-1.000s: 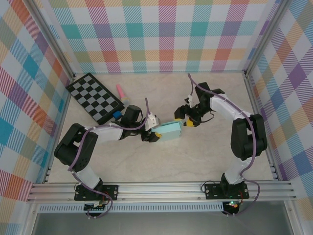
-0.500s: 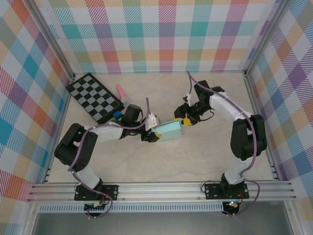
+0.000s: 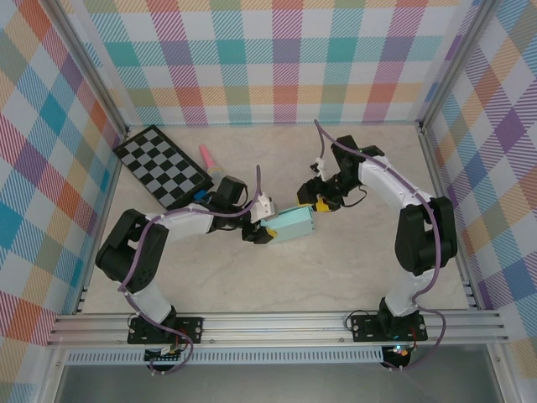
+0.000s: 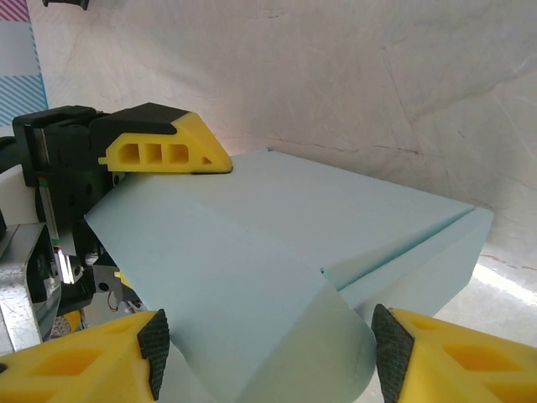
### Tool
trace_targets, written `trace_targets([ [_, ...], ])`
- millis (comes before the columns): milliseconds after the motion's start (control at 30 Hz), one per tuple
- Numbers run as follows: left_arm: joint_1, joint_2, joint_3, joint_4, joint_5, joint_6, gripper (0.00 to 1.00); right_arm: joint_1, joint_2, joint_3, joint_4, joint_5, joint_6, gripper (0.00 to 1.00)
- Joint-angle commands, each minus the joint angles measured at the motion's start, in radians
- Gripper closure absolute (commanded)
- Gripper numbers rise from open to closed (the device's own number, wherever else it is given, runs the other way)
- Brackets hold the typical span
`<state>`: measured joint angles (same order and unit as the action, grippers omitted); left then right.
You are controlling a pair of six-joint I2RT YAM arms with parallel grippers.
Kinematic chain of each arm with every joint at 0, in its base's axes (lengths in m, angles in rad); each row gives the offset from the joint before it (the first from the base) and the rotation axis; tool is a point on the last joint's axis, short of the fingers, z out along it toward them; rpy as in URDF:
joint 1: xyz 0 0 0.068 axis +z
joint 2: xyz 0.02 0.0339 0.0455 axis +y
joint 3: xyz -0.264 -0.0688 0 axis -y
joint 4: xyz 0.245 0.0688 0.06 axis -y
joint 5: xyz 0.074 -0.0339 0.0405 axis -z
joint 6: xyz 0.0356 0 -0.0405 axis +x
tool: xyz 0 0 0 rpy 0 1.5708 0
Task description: Fold the paper box
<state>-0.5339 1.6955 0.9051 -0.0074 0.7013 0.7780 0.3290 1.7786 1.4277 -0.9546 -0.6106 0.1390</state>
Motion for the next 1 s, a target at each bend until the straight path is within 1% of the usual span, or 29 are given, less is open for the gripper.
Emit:
trace_targets([
  [0, -0.015, 0.016, 0.006, 0.037, 0.024, -0.025, 0.39, 0.002, 0.027, -0.021, 0.033, -0.019, -0.017, 0.36],
  [67, -0.015, 0.006, -0.031, 0.115, 0.023, -0.072, 0.35, 0.002, 0.027, -0.036, 0.050, -0.025, 0.010, 0.38],
  [133, -0.016, -0.004, -0.082, 0.229, 0.035, -0.127, 0.34, 0.001, 0.022, -0.047, 0.058, -0.014, 0.024, 0.41],
  [200, -0.031, -0.008, -0.124, 0.343, 0.026, -0.177, 0.35, -0.006, 0.015, -0.056, 0.062, -0.001, 0.030, 0.43],
  [333, -0.055, 0.012, -0.165, 0.515, -0.003, -0.265, 0.38, -0.041, -0.004, -0.085, 0.063, 0.003, 0.039, 0.46],
  [433, -0.057, 0.033, -0.172, 0.599, -0.012, -0.319, 0.39, -0.070, -0.038, -0.118, 0.061, 0.017, 0.036, 0.47],
  [467, -0.058, 0.034, -0.172, 0.614, -0.017, -0.328, 0.38, -0.076, -0.048, -0.126, 0.056, 0.023, 0.033, 0.46],
  [567, -0.064, 0.023, -0.172, 0.610, -0.014, -0.320, 0.38, -0.092, -0.094, -0.144, 0.040, 0.055, 0.028, 0.38],
  [633, -0.067, 0.017, -0.172, 0.598, -0.009, -0.309, 0.38, -0.094, -0.157, -0.160, 0.058, 0.101, 0.024, 0.30],
  [667, -0.069, 0.014, -0.173, 0.595, -0.006, -0.306, 0.39, -0.094, -0.189, -0.169, 0.075, 0.119, 0.005, 0.29],
  [733, -0.069, 0.017, -0.180, 0.602, 0.006, -0.307, 0.38, -0.094, -0.268, -0.196, 0.123, 0.165, -0.070, 0.28],
  [800, -0.069, 0.027, -0.187, 0.620, 0.009, -0.307, 0.39, -0.093, -0.346, -0.232, 0.194, 0.171, -0.194, 0.27],
  [867, -0.070, 0.040, -0.191, 0.638, 0.015, -0.307, 0.39, -0.078, -0.418, -0.276, 0.250, 0.166, -0.417, 0.27],
  [933, -0.069, 0.056, -0.190, 0.668, 0.025, -0.315, 0.41, -0.045, -0.476, -0.316, 0.290, 0.175, -0.676, 0.26],
  [967, -0.070, 0.063, -0.185, 0.675, 0.040, -0.317, 0.41, -0.032, -0.492, -0.327, 0.291, 0.151, -0.794, 0.25],
])
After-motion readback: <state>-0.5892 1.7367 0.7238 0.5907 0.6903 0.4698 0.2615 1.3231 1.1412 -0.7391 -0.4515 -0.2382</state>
